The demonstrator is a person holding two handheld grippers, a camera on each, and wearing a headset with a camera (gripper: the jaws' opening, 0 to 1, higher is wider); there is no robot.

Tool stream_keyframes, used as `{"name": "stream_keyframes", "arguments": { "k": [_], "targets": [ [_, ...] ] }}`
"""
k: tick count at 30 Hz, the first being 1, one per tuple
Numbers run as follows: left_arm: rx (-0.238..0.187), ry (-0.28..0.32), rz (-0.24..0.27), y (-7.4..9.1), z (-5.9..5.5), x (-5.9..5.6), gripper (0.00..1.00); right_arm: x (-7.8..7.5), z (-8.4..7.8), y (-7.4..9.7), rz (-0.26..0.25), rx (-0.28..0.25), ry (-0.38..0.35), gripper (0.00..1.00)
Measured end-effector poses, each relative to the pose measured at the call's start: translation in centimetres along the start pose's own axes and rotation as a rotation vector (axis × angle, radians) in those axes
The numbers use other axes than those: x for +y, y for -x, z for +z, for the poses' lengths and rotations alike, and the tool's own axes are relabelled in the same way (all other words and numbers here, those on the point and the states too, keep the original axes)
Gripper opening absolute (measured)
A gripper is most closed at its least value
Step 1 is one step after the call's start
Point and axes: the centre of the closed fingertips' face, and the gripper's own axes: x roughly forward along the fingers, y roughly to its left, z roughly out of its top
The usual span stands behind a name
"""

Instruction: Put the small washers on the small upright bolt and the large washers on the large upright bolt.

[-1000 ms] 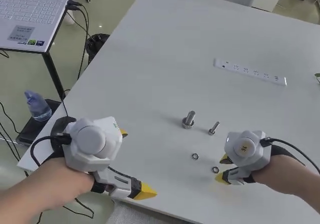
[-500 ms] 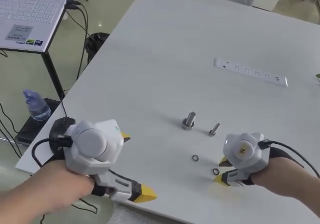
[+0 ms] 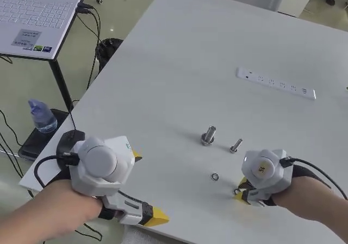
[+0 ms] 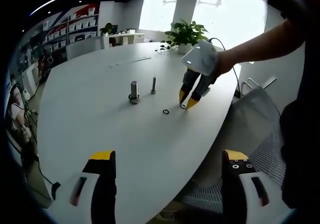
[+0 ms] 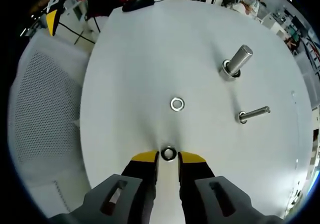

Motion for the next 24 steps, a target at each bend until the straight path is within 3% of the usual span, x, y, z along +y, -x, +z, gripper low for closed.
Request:
{"name": "stream_keyframes", "arguments": {
  "k": [11,17,24],
  "targets": [
    [0.001,0.006,-0.01,-0.22,-0.05,-0.44,0.85,-0.05,-0.06,0.02,-0.003,0.022,0.008,0.14],
    [0.002,0.011,-0.012,-0.23,-0.18,-0.61,0.84,-0.13,-0.06,0.07,0.001,0.015,-0.037,0.13],
    [0.006,0.012,-0.012,-0.23,-0.37,-0.51,0.83,-0.05,-0.05,0.0,0.003,0.033,-0.014,0.13]
  ]
}}
